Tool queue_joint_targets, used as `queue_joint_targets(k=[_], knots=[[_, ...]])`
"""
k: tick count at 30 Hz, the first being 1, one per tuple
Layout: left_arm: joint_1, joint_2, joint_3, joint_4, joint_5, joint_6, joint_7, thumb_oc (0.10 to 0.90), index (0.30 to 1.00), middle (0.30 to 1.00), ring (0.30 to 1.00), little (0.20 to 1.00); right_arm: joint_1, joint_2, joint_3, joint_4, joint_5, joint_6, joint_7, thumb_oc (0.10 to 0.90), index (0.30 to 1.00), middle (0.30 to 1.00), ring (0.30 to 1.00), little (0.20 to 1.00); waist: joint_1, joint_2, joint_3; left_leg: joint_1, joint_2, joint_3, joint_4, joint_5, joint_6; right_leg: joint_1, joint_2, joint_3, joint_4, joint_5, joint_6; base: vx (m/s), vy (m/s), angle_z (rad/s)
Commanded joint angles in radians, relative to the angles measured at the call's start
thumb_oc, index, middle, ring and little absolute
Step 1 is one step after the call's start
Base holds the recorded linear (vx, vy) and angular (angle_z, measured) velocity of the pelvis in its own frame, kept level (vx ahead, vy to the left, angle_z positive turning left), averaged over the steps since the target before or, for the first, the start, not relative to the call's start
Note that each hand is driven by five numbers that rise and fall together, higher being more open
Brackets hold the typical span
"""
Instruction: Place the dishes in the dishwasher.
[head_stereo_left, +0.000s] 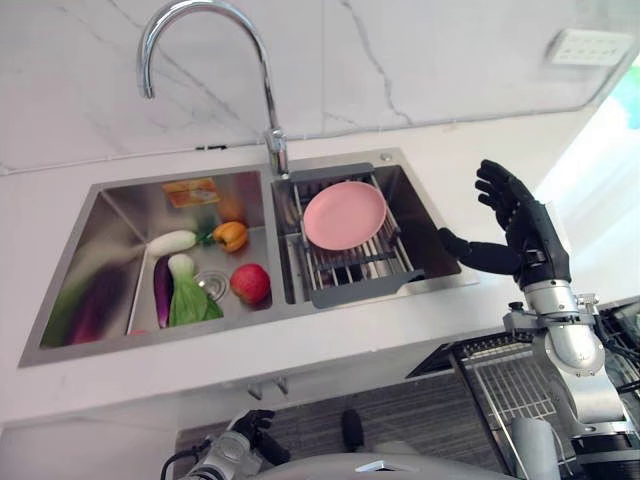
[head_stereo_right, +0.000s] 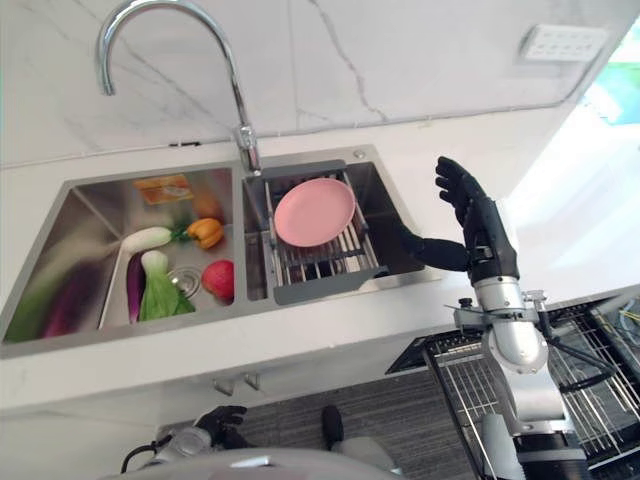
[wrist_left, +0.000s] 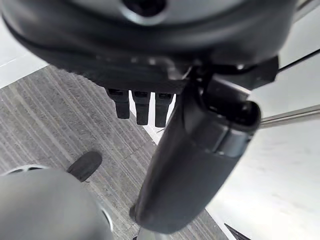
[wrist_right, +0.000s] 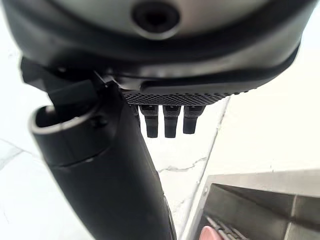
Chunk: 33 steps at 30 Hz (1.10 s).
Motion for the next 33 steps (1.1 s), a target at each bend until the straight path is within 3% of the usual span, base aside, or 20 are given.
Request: queue_joint_targets(k=[1, 12, 24, 26, 33], knots=[[-0.043, 0.011, -0.041, 0.059, 0.037, -0.026, -0.011, 0.800, 0.900, 0.900, 0.900, 0.900, -0.085, -0.059, -0.086, -0.035, -0.054, -0.062, 0.016, 0.800, 0.900, 0.900, 0.900, 0.900, 0.029, -0.030, -0.023, 0.046, -0.009, -0.050, 0.071, -0.052, -0.022, 0.103, -0.167, 0.010, 0.103, -0.203, 0.167, 0.03, -0.033, -0.01], [-0.062, -0.014, -0.079, 0.073, 0.010, -0.029, -0.027, 0.800, 0.900, 0.900, 0.900, 0.900, -0.154, -0.113, -0.003, 0.079, -0.187, -0.037, 0.020, 0.800, 0.900, 0.900, 0.900, 0.900, 0.059, -0.046, -0.024, 0.039, -0.010, -0.069, 0.065, -0.056, -0.021, 0.115, -0.176, -0.005, 0.100, -0.207, 0.169, 0.00, -0.002, 0.01], [-0.050, -0.017, -0.100, 0.097, 0.011, -0.024, -0.023, 0.800, 0.900, 0.900, 0.900, 0.900, -0.294, -0.141, 0.117, 0.214, -0.344, -0.022, -0.055, 0.800, 0.900, 0.900, 0.900, 0.900, 0.094, -0.058, -0.020, 0.033, -0.017, -0.089, 0.067, -0.060, -0.014, 0.120, -0.186, -0.011, 0.098, -0.205, 0.172, 0.00, 0.002, 0.08], [-0.050, -0.012, -0.098, 0.100, 0.012, -0.024, -0.021, 0.800, 0.900, 0.900, 0.900, 0.900, -0.340, -0.183, 0.164, 0.234, -0.453, -0.012, -0.081, 0.800, 0.900, 0.900, 0.900, 0.900, 0.105, -0.062, -0.019, 0.030, -0.018, -0.096, 0.069, -0.062, -0.012, 0.120, -0.190, -0.015, 0.099, -0.205, 0.173, 0.00, 0.000, 0.00], [-0.046, -0.009, -0.098, 0.101, 0.007, -0.028, -0.022, 0.800, 0.900, 0.900, 0.900, 0.900, -0.421, -0.271, 0.271, 0.272, -0.630, 0.014, -0.096, 0.800, 0.900, 0.900, 0.900, 0.900, 0.116, -0.066, -0.019, 0.027, -0.021, -0.104, 0.070, -0.065, -0.012, 0.120, -0.195, -0.021, 0.099, -0.205, 0.177, 0.00, 0.000, 0.00]])
